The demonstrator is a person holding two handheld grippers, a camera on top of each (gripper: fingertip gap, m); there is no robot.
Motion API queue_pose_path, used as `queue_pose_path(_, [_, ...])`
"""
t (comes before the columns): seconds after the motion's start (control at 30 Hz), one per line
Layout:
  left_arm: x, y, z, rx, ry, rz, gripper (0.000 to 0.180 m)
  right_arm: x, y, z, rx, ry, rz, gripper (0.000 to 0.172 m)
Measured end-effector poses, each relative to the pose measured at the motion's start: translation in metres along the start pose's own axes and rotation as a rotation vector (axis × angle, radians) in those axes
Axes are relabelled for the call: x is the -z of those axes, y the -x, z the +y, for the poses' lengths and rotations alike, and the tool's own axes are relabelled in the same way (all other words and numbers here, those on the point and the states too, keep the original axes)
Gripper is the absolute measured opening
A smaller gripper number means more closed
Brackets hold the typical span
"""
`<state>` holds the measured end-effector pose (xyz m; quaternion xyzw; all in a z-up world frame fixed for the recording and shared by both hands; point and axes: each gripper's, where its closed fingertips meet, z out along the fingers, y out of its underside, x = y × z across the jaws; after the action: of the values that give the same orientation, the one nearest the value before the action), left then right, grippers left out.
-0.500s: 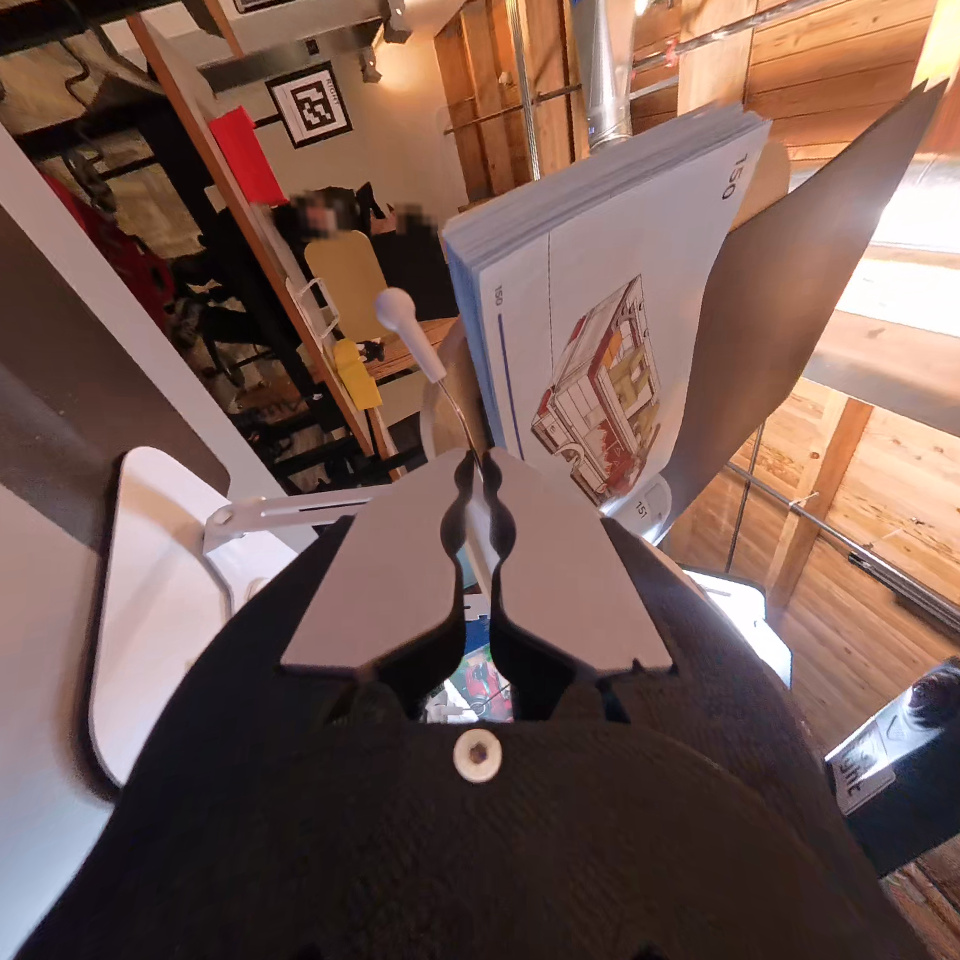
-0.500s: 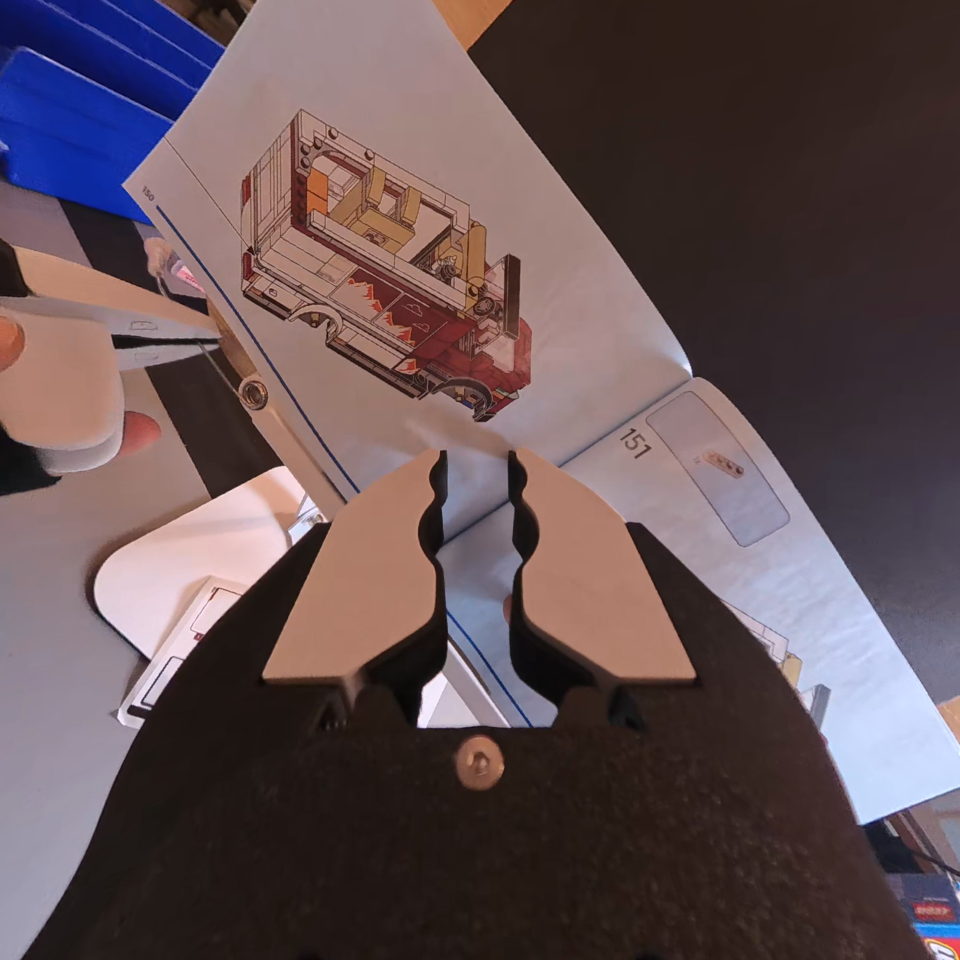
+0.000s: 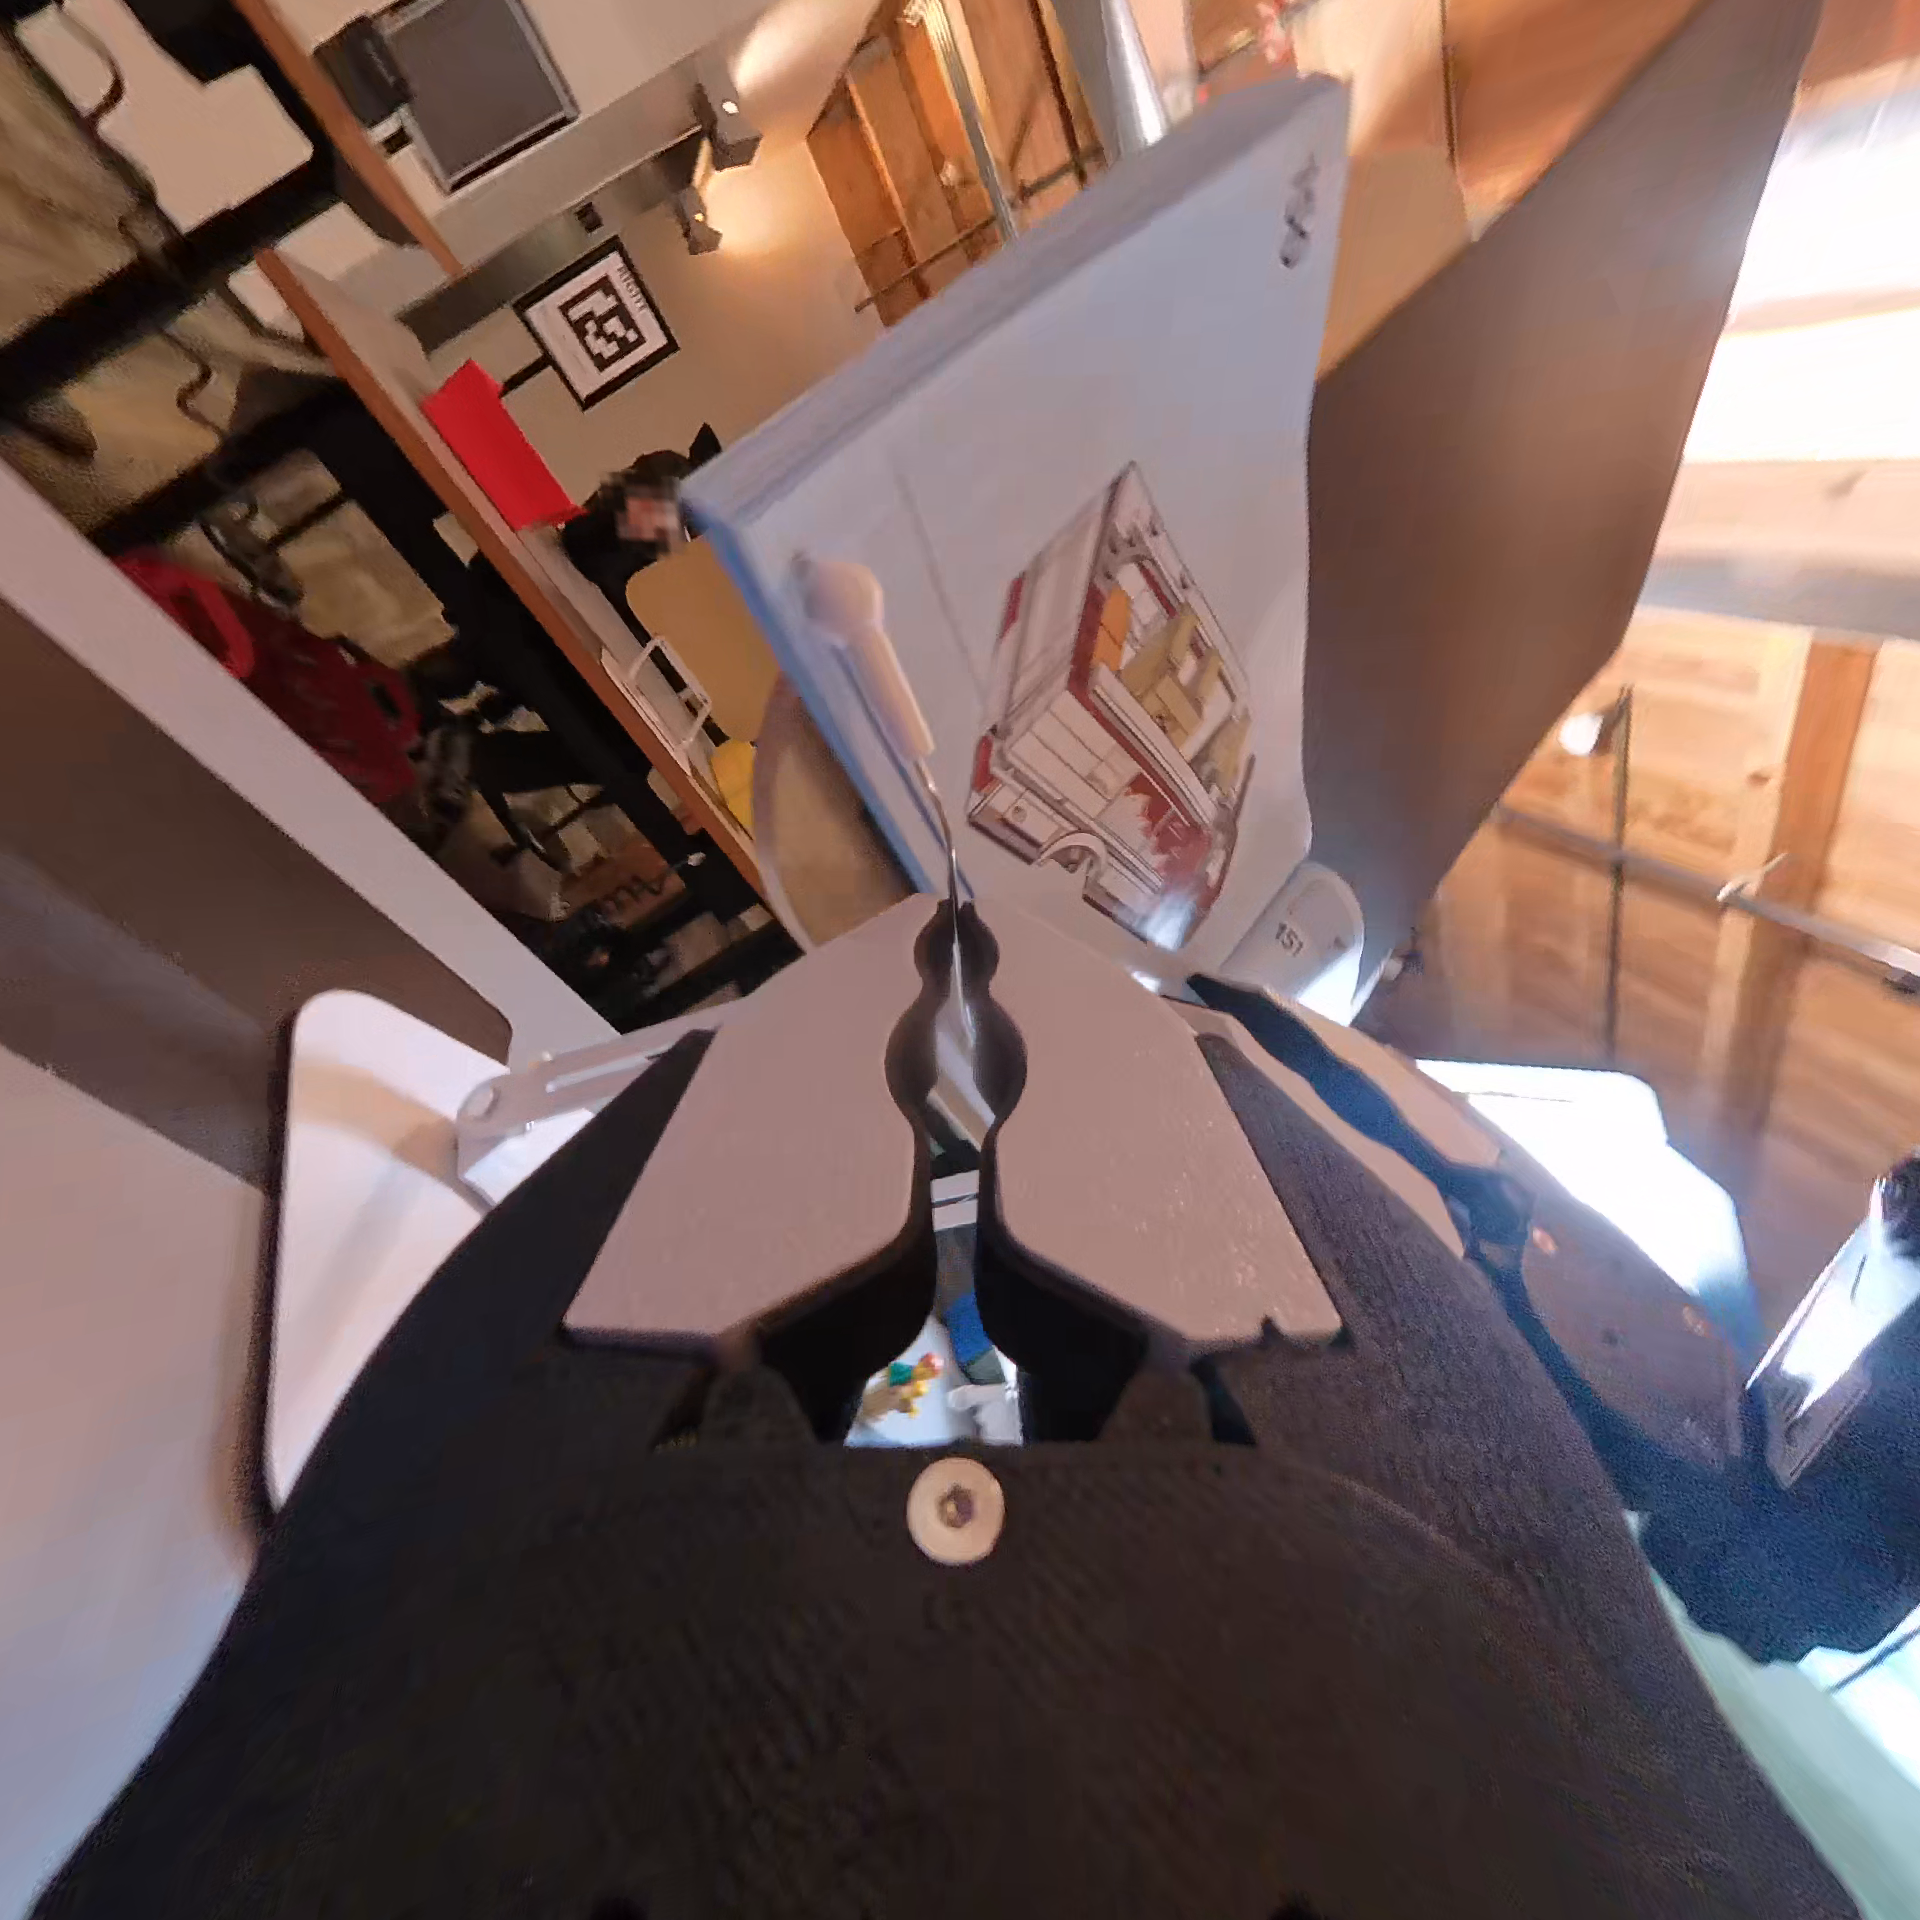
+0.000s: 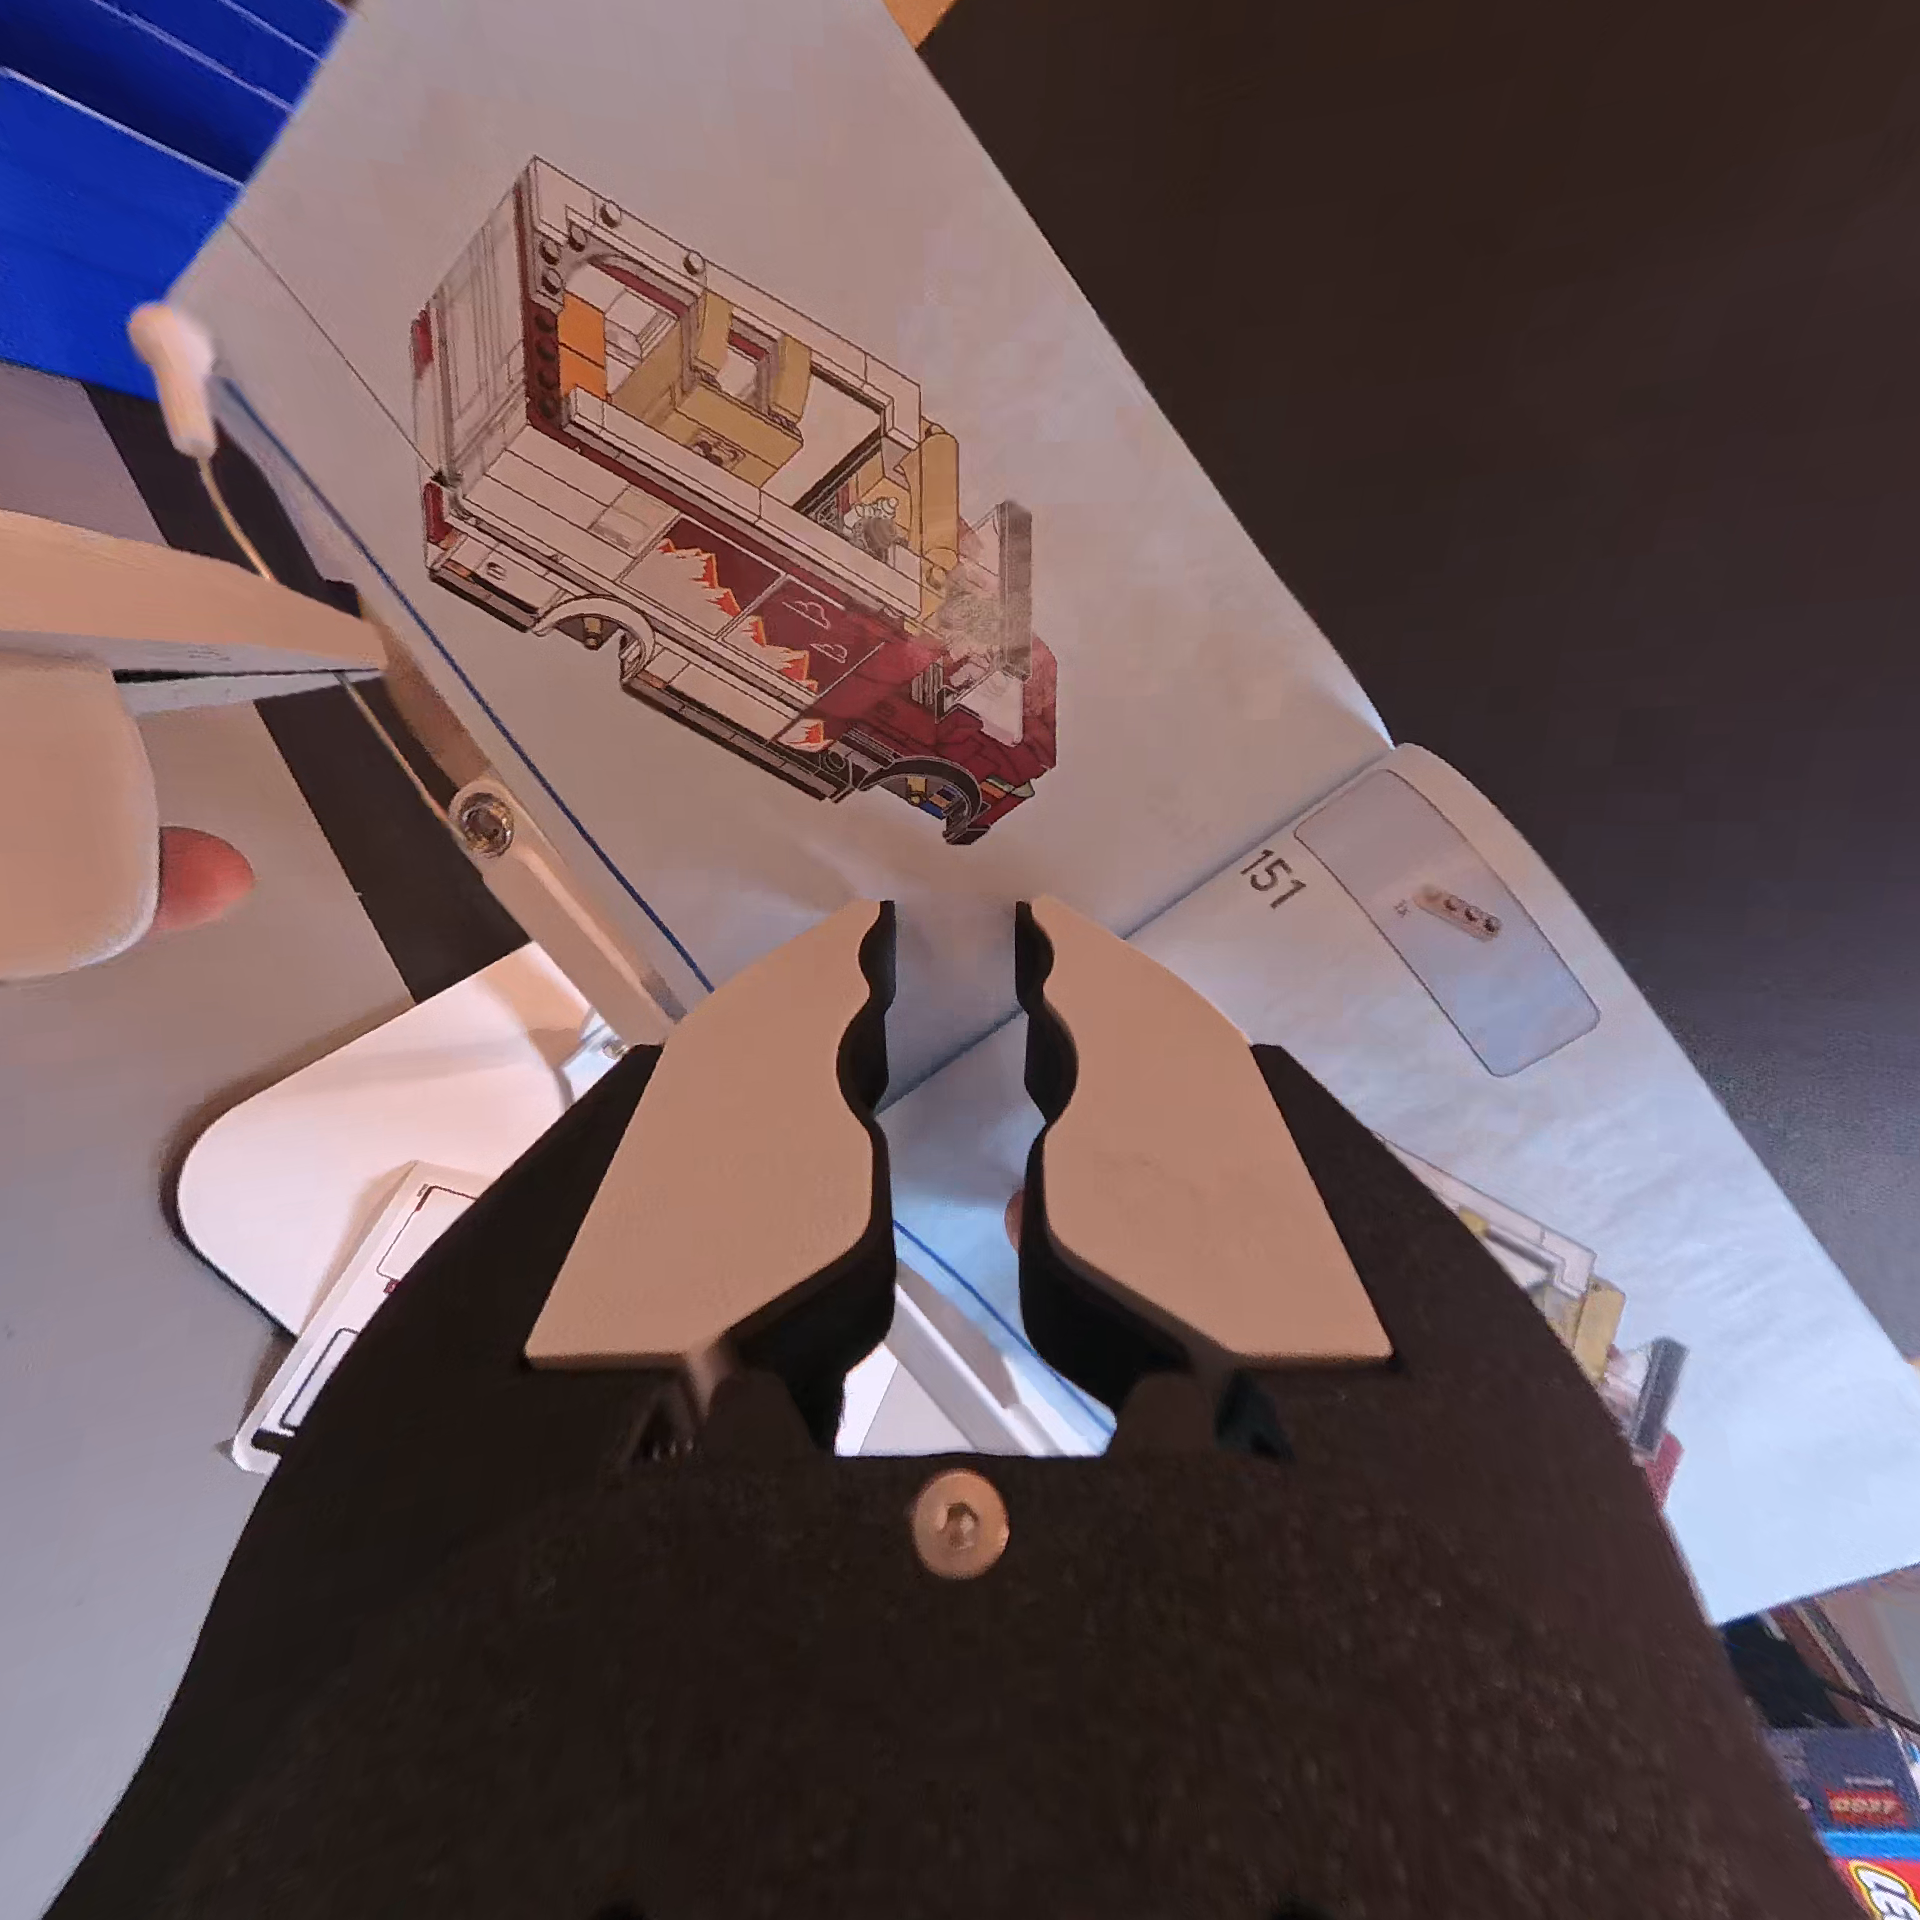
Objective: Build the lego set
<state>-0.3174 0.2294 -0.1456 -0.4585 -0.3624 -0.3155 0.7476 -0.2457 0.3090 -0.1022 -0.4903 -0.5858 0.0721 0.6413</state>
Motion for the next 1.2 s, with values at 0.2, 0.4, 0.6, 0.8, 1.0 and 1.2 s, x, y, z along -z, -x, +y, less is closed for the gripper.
queue_pose_path(0.2, [-0.012,-0.03,0.012,-0.427,0.103,0.02,0.001,0.003,-0.001,0.001,-0.01,-0.017,-0.014,0.023])
queue_pose_path(0.4, [-0.024,-0.042,0.041,-0.765,0.271,0.047,0.004,0.005,0.002,0.001,-0.015,-0.035,-0.037,0.026])
queue_pose_path(0.6, [-0.025,-0.042,0.054,-0.96,0.343,0.035,0.005,0.009,0.002,0.001,-0.03,-0.069,-0.07,0.029])
queue_pose_path(0.8, [-0.024,-0.042,0.055,-0.985,0.359,0.037,0.005,0.024,-0.006,0.015,-0.083,-0.104,-0.065,0.028])
queue_pose_path(1.0, [-0.024,-0.043,0.056,-0.98,0.36,0.033,0.005,0.031,-0.023,0.043,-0.106,-0.058,-0.014,0.029])
queue_pose_path(1.2, [-0.019,-0.046,0.054,-0.971,0.374,0.034,0.006,0.025,-0.03,0.058,-0.11,-0.014,0.011,0.031])
